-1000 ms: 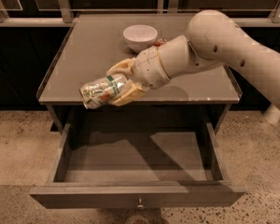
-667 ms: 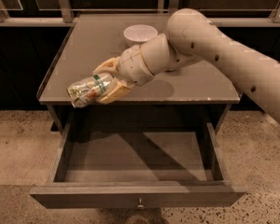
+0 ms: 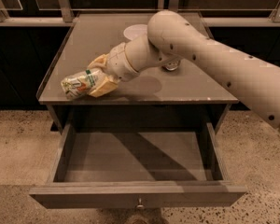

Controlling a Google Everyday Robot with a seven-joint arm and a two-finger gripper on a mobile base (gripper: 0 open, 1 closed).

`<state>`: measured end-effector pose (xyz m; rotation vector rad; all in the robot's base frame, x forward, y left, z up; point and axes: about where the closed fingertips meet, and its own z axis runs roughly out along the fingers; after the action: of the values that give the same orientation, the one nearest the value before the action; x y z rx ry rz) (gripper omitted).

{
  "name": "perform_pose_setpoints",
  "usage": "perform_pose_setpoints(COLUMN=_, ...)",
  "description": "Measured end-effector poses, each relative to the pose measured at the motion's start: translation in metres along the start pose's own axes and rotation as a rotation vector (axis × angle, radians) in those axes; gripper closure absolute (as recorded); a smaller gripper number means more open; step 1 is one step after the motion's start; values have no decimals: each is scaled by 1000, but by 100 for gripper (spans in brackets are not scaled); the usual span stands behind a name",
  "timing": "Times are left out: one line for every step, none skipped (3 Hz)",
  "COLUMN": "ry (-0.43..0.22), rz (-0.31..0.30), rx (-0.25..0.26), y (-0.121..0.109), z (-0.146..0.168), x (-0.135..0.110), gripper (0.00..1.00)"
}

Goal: Pick 7up can from top drawer and place on counter

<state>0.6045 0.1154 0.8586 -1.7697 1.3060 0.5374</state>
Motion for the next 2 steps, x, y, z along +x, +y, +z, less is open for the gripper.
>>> perform_pose_setpoints(ry=27, rz=13, rx=45, y=-19, z=4, x=6, gripper=100)
perform_pose_setpoints(ry=41, rz=42, rx=78, y=-24, z=5, x=18, gripper=100)
